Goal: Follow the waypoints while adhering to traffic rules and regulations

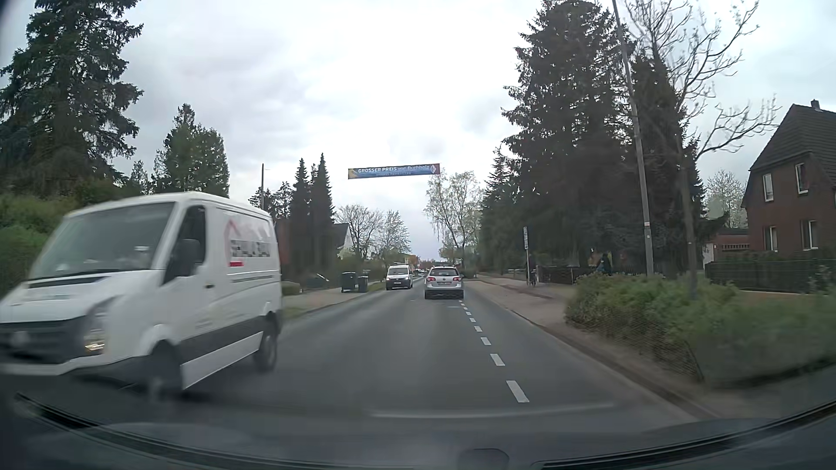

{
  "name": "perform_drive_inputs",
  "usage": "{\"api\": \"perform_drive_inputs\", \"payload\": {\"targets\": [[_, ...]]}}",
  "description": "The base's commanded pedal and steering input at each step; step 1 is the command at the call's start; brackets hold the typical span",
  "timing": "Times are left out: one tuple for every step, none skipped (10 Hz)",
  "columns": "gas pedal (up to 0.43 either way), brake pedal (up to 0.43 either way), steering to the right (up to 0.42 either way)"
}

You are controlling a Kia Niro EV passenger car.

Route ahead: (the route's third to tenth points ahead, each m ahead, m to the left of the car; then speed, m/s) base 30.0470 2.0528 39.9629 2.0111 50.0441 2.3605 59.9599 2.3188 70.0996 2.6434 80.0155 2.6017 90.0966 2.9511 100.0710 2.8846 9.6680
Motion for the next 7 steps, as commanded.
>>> {"api": "perform_drive_inputs", "payload": {"targets": [[0.189, 0.000, -0.004], [0.189, 0.000, -0.003], [0.189, 0.000, -0.003], [0.189, 0.006, -0.003], [0.189, 0.000, -0.003], [0.189, 0.000, -0.003], [0.189, 0.000, -0.003]]}}
